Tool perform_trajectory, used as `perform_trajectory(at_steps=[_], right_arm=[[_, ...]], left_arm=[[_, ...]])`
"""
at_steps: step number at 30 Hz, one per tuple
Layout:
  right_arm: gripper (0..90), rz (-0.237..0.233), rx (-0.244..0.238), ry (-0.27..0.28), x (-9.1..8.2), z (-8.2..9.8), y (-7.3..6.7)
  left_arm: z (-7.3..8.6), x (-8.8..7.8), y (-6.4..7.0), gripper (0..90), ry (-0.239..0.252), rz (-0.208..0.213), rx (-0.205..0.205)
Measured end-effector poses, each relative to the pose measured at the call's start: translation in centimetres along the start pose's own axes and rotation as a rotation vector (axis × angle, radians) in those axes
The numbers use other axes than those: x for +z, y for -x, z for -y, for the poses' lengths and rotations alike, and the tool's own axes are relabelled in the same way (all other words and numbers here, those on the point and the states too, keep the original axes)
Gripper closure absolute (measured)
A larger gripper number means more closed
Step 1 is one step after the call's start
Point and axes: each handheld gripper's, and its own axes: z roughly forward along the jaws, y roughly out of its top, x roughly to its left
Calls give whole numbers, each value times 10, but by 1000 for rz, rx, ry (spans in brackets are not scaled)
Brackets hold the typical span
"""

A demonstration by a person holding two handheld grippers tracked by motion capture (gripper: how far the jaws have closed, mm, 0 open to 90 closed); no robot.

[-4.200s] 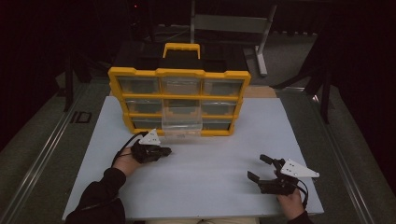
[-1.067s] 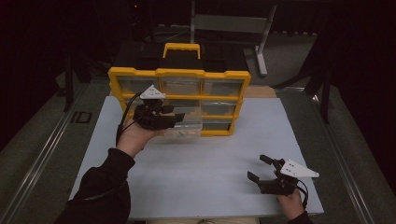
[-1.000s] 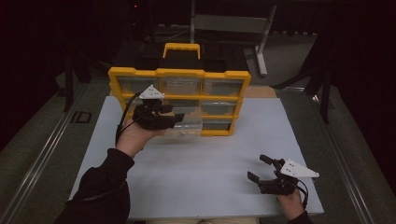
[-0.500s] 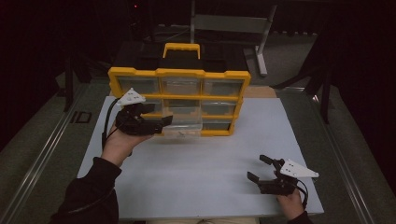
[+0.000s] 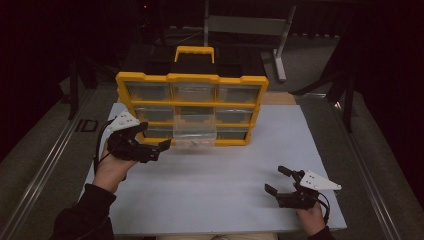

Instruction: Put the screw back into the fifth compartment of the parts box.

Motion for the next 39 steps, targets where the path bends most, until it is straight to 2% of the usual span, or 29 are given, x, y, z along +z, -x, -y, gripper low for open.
perform_trajectory(at_steps=[5, 11, 20, 25, 30, 35, 36, 39], right_arm=[[138, -1, -2, -4, 1, 0, 0], [138, 1, 0, -4, 0, 0, 0], [138, 2, 3, -1, 0, 0, 0], [138, 1, 1, -2, 0, 0, 0], [138, 2, 3, -1, 0, 0, 0], [138, 2, 1, -1, 0, 0, 0], [138, 2, 0, -1, 0, 0, 0], [138, 2, -1, -1, 0, 0, 0]], left_arm=[[15, -3, 0, 31, -11, -7, 9], [32, -7, -3, 22, 4, -17, 8], [58, -7, -12, 12, -23, -33, 7], [74, -5, -15, 12, -9, 13, 17], [90, -1, -15, 13, -16, 28, 41], [101, 1, -17, 25, -15, 50, 33], [108, 2, -18, 25, -18, 70, 28], [118, 3, -17, 36, -33, 86, 41]])
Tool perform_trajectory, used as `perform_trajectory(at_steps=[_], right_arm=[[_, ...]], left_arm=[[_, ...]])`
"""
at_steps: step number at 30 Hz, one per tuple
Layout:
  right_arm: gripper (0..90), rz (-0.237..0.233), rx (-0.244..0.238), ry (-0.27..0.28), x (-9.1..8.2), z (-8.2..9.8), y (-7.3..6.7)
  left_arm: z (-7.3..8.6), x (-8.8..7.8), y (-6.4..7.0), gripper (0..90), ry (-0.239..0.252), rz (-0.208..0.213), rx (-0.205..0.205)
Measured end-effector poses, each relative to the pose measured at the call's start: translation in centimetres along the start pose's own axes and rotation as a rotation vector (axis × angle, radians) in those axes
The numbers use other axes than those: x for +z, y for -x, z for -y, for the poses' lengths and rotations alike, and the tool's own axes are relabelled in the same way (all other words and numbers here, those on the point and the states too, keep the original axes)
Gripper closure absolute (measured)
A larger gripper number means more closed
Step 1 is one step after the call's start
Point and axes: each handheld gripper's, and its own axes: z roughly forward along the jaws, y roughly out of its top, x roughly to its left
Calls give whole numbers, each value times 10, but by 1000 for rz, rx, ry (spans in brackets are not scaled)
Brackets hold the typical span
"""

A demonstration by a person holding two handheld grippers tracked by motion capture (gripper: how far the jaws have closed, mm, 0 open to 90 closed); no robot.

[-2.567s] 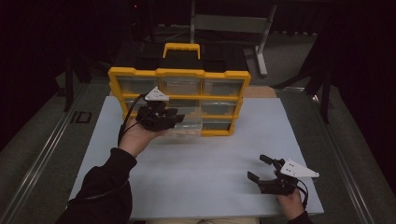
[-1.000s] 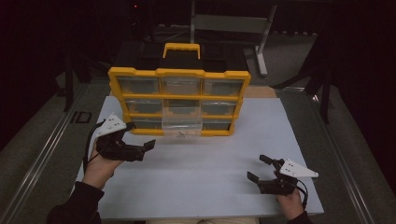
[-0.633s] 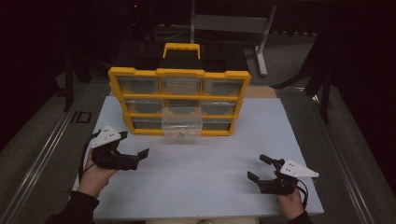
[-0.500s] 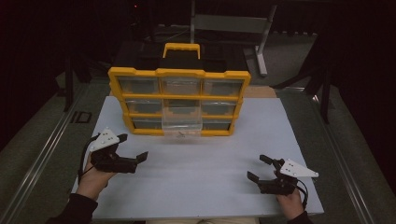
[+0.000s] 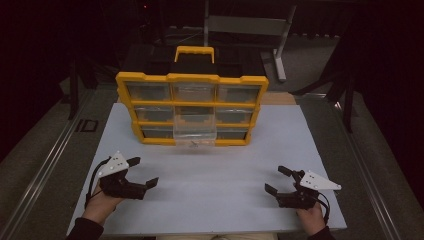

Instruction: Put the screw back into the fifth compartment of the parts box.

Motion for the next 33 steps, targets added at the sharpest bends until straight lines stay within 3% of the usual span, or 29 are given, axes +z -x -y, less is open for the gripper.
perform_trajectory(at_steps=[6, 10, 15, 21, 23, 33], right_arm=[[138, 2, -1, 0, 0, 0, 0], [138, 2, -3, -2, 0, 0, 0], [138, 3, -3, -4, 0, 0, 0], [138, 2, -1, -2, 0, 0, 0], [138, 1, -6, -3, 0, 0, 0], [138, 0, -5, 0, 0, 0, 0]], left_arm=[[19, -2, 0, 36, 21, 25, -9], [30, -3, 0, 36, 26, 21, -7], [40, -7, -3, 36, 68, 20, -21], [47, -9, -6, 36, 95, 27, -25], [50, -10, -8, 37, 125, 31, -35], [57, -10, -12, 43, 144, 23, -45]])
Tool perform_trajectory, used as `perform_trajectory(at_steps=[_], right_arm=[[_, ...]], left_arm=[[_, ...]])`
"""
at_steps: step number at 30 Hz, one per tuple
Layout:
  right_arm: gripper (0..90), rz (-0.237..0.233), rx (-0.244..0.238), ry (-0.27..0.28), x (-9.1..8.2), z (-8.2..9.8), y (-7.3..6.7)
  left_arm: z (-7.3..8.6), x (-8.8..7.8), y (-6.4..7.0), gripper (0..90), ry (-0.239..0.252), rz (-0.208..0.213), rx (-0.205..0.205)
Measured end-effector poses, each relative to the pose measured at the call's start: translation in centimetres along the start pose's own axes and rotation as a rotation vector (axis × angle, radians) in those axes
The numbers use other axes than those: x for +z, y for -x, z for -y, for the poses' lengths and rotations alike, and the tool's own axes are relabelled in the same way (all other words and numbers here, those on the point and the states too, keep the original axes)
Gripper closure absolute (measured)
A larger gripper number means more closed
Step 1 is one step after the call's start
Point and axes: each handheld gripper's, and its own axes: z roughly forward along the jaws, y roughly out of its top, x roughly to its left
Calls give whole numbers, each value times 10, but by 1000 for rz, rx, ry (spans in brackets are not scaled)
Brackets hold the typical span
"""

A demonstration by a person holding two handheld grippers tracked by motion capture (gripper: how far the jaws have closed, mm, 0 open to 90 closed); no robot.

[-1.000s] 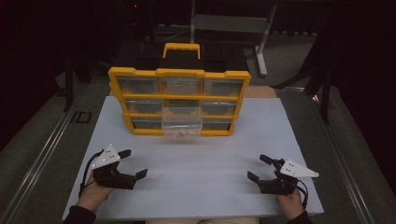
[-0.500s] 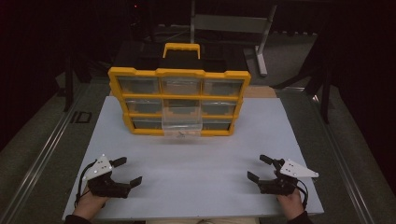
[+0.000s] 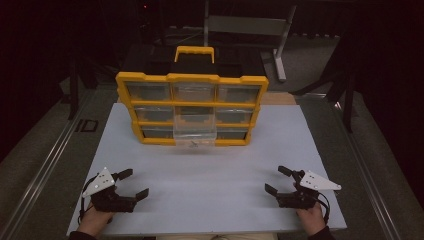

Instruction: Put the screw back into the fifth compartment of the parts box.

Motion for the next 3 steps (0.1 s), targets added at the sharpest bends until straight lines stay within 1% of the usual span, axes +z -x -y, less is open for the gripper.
perform_trajectory(at_steps=[3], right_arm=[[138, -1, -2, -1, 0, 0, 0]], left_arm=[[1, 1, 0, 43, -1, 3, -4]])
